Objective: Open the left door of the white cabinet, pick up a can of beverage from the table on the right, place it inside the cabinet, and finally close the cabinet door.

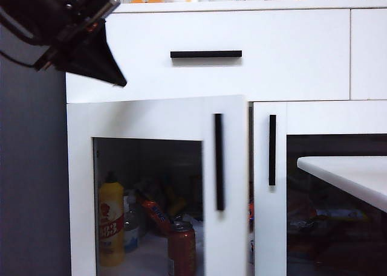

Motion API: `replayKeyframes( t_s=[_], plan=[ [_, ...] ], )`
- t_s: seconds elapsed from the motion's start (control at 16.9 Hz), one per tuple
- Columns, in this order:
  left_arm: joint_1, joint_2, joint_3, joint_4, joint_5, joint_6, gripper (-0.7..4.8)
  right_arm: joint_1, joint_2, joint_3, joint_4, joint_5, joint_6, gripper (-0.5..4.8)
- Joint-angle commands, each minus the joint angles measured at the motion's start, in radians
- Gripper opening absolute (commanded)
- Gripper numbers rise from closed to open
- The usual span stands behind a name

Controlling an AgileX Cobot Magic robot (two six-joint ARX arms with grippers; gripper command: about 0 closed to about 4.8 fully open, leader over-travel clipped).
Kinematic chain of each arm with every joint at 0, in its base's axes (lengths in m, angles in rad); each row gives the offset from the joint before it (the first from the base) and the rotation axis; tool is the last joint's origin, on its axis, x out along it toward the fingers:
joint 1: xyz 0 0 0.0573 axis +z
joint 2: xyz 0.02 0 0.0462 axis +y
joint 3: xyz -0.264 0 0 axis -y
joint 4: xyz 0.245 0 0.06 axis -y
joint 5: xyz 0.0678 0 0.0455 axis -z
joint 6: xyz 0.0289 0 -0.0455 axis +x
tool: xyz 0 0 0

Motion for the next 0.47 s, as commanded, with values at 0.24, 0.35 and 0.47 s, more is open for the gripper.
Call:
replayKeyframes(
  t_s=[0.24, 0.35, 0.47],
  plan=[
    [-0.042, 0.234, 0.002, 0.465, -0.071, -0.011, -0.05, -0.11, 0.071, 0.005, 0.058, 0.006, -0.035, -0.04],
    [-0.055, 0.338, 0.003, 0.615, -0.087, -0.039, -0.05, -0.231, 0.089, 0.005, 0.073, -0.087, -0.032, -0.04],
    [-0.058, 0.407, 0.003, 0.729, -0.124, -0.054, -0.05, -0.355, 0.09, 0.005, 0.072, -0.224, 0.006, -0.04]
  ],
)
